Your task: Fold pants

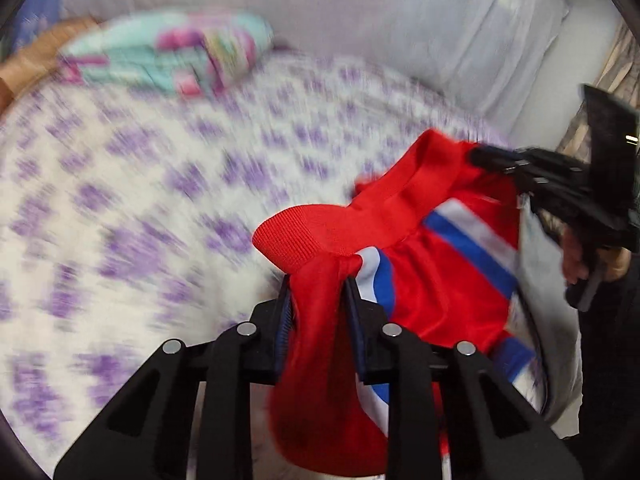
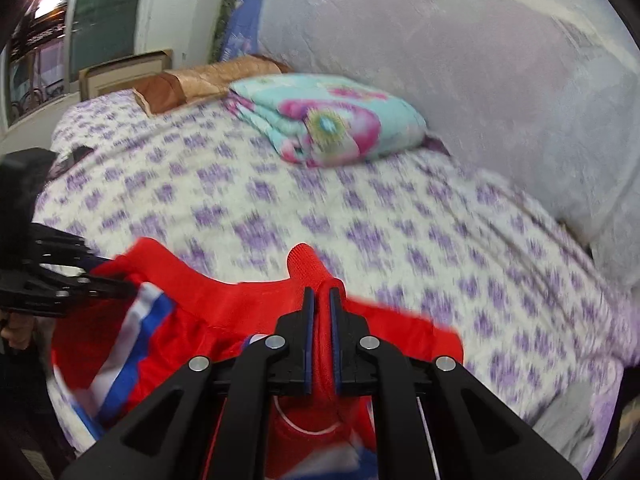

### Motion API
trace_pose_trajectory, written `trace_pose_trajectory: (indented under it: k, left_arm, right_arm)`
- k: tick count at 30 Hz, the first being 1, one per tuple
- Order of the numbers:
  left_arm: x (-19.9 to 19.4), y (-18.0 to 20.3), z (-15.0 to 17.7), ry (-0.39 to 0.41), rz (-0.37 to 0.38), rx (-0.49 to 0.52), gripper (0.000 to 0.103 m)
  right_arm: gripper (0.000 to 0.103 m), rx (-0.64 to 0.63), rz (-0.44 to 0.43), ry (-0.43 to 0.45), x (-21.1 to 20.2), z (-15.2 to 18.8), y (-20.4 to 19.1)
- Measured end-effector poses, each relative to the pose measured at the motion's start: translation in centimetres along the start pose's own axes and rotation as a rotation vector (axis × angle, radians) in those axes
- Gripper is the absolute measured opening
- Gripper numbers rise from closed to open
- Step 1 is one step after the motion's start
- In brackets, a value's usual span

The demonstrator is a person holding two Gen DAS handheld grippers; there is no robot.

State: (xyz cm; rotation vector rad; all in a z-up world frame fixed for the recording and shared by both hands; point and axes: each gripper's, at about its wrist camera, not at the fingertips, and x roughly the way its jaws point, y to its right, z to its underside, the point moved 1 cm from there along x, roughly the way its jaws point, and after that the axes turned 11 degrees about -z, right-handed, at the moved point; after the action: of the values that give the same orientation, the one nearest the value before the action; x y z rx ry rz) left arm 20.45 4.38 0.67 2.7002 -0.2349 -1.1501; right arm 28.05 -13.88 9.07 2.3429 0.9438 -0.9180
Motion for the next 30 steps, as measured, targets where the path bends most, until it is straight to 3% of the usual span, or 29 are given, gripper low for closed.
trace_pose_trajectory:
  k: [2, 5, 8, 9, 10, 11, 12, 13, 15, 18, 20, 22, 26, 30]
  left_arm:
    - [-3.3, -1.6, -0.6, 0.077, -0.030, -0.027, 0.013]
    - [-8.6, -5.0, -1.1, 0.176, -0.110, -0.092, 0.013]
    - [-13.2, -9.0, -0.7, 0.238, -0.258, -0.168, 0.014]
    - [-13.8, -10.1, -0.5, 0.236, -0.302, -0.188, 0.017]
    - [-14.0, -11.6, 0.0, 0.221, -0.372, -0.213, 0.020]
    - [-13.8, -12.7, 0.4, 0.199, -0.425, -0.233, 0.031]
    - [-13.2, -14.7, 1.2, 0.153, -0.493, -0.277, 0.046]
    - [-13.0, -16.0, 1.8, 0.131, -0.514, -0.307, 0.051]
    - [-12.2, -18.3, 2.9, 0.089, -0.542, -0.350, 0.052]
    - [-11.4, -19.0, 2.3, 0.091, -0.527, -0.342, 0.056]
    - [-11.2, -18.0, 1.9, 0.104, -0.498, -0.305, 0.064]
    - [-10.4, -15.8, 0.6, 0.120, -0.463, -0.235, 0.070]
    - [-6.9, -11.7, -1.5, 0.107, -0.431, -0.106, 0.074]
    - [-3.2, -10.4, -2.9, 0.058, -0.449, -0.082, 0.074]
  right_arm:
    - [0.007, -0.053, -0.029, 0.032, 0.3, -3.7, -1.6]
    - [0.007, -0.137, -0.111, 0.092, 1.5, -10.0, -5.5]
    - [0.009, -0.188, -0.231, 0.167, 5.1, -16.4, -10.5]
    - [0.017, -0.189, -0.235, 0.169, 6.8, -17.7, -11.7]
    - [0.052, -0.195, -0.197, 0.151, 8.8, -18.5, -12.8]
    - [0.068, -0.205, -0.081, 0.116, 11.5, -19.0, -14.0]
    - [0.068, -0.214, -0.038, 0.107, 12.6, -18.9, -14.2]
    - [0.067, -0.211, -0.024, 0.097, 13.1, -18.5, -13.9]
    - [0.068, -0.159, 0.003, 0.104, 12.3, -17.2, -11.3]
    - [0.069, -0.044, 0.107, 0.076, 9.9, -13.1, -4.0]
    - [0.069, 0.056, 0.251, 0.011, 8.4, -7.9, 2.9]
    - [0.068, 0.125, 0.332, -0.051, 7.0, -2.6, 7.6]
    - [0.064, 0.138, 0.351, -0.125, 4.5, 6.6, 10.8]
    - [0.063, 0.124, 0.322, -0.153, 3.9, 12.5, 10.7]
